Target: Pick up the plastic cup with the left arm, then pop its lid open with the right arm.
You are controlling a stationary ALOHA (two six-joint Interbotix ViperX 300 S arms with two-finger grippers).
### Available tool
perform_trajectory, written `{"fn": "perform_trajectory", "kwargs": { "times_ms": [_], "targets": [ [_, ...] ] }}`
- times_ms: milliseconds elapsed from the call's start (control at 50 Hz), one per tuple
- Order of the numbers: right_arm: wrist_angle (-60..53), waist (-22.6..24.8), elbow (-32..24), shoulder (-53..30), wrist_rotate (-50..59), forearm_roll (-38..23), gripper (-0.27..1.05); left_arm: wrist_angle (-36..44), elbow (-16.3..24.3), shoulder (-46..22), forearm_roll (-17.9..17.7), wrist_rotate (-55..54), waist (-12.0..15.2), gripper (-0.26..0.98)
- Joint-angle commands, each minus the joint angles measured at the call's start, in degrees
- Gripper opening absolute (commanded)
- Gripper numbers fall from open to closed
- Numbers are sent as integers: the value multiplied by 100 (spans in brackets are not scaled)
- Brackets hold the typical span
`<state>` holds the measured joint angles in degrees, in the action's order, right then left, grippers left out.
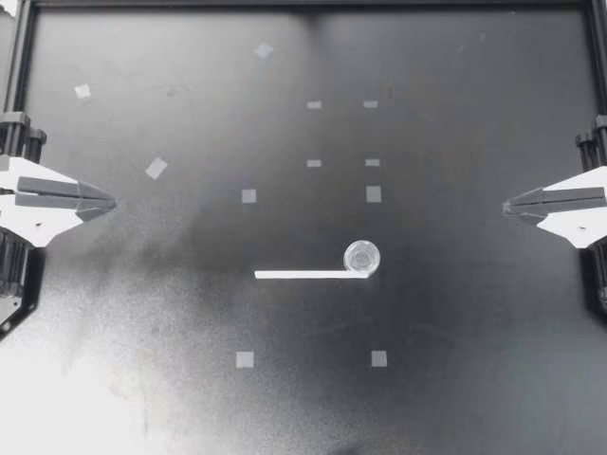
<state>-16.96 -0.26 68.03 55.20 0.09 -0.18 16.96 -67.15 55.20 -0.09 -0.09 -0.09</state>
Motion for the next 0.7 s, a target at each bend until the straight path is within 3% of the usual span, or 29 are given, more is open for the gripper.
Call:
{"fn": "perform_trajectory", "kwargs": {
  "times_ms": [0,120,420,680],
  "targets": [
    [-18,53,-62,0,-26,9,0,114,-141,44,-9,18,-35,9],
    [44,53,-18,53,53,62,-16,185,-202,53,-9,-44,-35,-2],
    [1345,53,-492,-510,396,246,-16,-18,114,-800,-9,-44,-35,-2],
    [1459,53,-677,-1468,782,246,-16,97,308,-1863,-26,-70,-35,-2]
  ]
}}
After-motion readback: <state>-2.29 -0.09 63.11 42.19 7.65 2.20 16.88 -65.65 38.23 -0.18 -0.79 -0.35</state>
